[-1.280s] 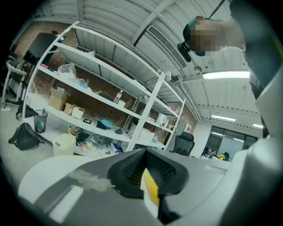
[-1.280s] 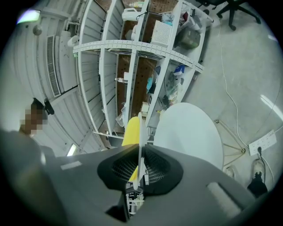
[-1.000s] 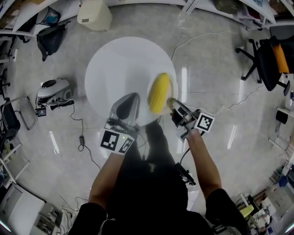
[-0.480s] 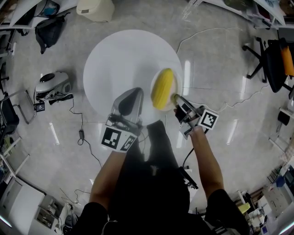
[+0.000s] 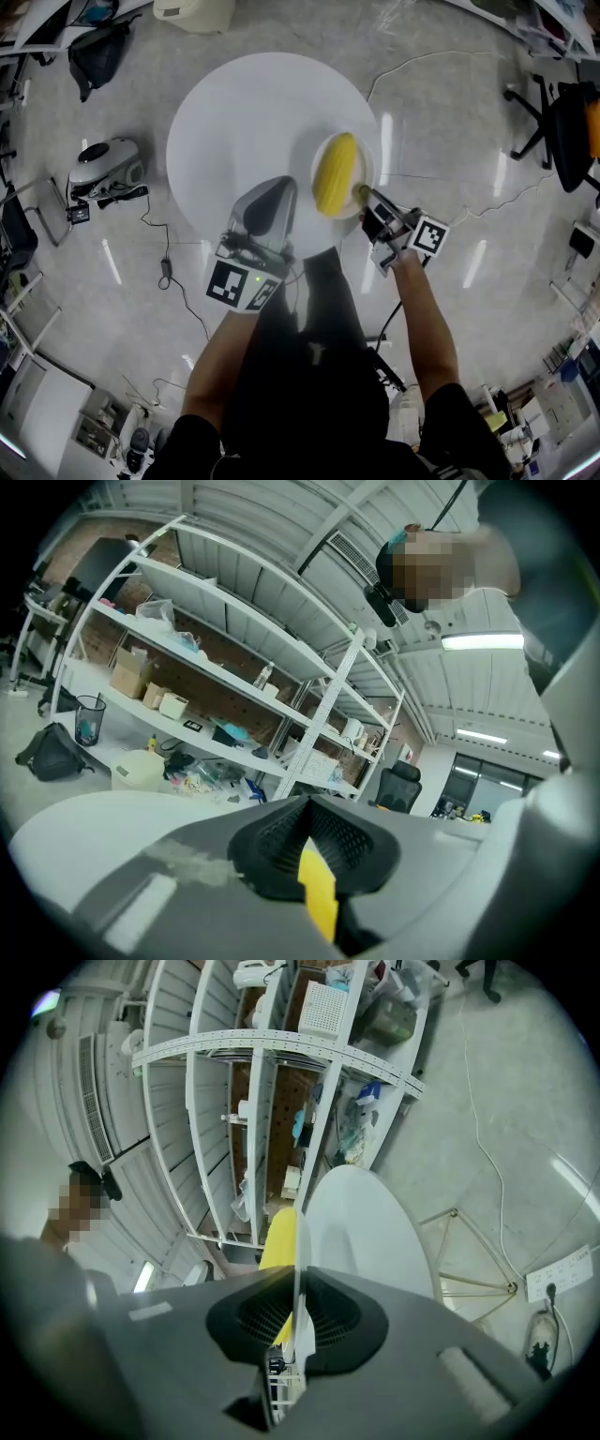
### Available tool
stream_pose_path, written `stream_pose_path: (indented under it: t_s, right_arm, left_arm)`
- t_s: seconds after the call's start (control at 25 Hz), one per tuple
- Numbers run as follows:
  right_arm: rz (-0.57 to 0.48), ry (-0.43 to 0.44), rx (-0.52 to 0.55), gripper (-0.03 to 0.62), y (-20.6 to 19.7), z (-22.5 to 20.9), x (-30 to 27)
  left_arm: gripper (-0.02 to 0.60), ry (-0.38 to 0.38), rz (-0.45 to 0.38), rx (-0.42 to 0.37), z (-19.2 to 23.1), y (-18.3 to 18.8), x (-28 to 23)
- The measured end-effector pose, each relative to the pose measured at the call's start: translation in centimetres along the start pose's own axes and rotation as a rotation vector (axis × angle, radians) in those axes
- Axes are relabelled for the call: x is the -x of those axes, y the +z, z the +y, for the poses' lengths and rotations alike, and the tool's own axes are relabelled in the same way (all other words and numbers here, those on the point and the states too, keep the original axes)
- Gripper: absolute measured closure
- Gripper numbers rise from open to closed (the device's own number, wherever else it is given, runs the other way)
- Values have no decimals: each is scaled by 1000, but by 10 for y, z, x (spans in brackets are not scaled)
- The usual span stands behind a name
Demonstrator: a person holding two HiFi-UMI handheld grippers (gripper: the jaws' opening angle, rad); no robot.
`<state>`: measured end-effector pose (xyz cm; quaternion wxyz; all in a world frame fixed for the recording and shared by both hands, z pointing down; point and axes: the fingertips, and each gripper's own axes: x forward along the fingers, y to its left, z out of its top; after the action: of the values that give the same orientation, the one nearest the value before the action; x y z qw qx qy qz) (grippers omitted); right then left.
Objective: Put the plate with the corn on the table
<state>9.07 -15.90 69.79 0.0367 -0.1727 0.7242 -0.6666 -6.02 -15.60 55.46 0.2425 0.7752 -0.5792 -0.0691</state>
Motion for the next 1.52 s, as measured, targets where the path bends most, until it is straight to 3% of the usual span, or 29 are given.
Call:
stream_pose_path:
  t_s: [0.92,1.52]
  right_arm:
    - [46,-104,-30,549,2,-34,-11]
    - [90,-194,31,559,12,-41,-22]
  left_arm:
    - [577,14,2,6,10,-3,1]
    - [577,15,3,14,11,-4,-4]
